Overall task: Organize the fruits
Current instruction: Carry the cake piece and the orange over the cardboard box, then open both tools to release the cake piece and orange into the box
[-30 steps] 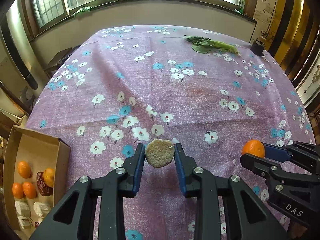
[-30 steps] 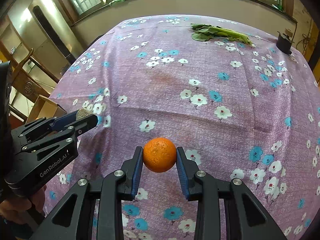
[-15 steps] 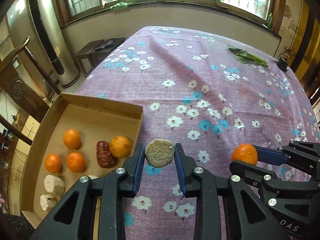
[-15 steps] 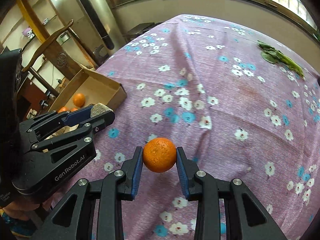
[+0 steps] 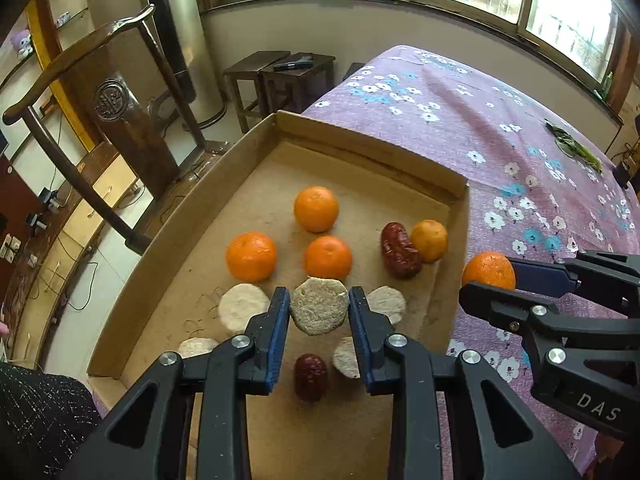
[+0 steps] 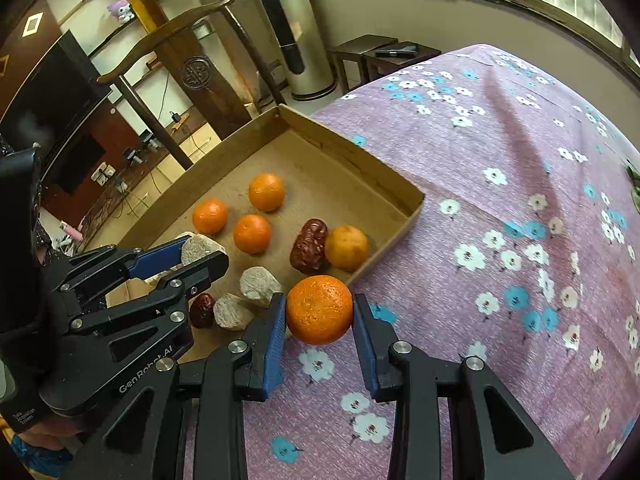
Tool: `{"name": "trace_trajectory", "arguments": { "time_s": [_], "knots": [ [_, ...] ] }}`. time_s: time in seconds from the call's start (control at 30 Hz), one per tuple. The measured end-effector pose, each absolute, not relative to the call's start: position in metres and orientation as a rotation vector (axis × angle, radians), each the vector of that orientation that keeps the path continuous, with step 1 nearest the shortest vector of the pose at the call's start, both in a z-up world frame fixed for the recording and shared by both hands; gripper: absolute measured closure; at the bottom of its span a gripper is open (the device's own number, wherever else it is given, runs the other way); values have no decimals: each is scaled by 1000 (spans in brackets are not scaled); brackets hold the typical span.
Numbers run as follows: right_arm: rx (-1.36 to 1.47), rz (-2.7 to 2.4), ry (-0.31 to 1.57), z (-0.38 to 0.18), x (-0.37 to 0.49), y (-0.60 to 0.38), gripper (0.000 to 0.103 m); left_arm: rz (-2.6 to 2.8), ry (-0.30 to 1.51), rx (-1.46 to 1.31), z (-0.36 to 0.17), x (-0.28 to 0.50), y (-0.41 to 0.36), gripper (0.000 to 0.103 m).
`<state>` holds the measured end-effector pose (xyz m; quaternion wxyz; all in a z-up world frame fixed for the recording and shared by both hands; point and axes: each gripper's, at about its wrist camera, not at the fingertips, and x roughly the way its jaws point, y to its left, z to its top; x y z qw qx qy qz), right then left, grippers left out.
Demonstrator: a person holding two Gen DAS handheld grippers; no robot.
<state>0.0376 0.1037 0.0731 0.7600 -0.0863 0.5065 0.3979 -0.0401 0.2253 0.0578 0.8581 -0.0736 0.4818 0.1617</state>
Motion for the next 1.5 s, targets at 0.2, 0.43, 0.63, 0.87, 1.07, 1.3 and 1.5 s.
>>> {"name": "trace_trajectory", "arguments": {
  "time_s": [0.2,0.43,0.63,0.87,1.07,1.3,1.5],
  "knots": [
    [-218,909,1123,64,38,135,67,351,1033,-173,50,-52,234,74],
    [-250,932,1115,61,49,161,67,351,1037,-166,43,-54,234,74],
    [-265,947,1128,54,56,175,67,346,1029,-166,43,-53,235,74],
    [-268,945,1132,47,52,177,65,344,1013,-140,42,-55,233,74],
    [-229,955,1119,59,51,166,59,343,1006,-139,42,-56,233,56],
    [-189,903,1073,76,47,139,55,368,974,-132,52,-57,236,39],
    [-153,800,1034,84,38,116,49,377,941,-119,63,-51,231,28]
  ]
}}
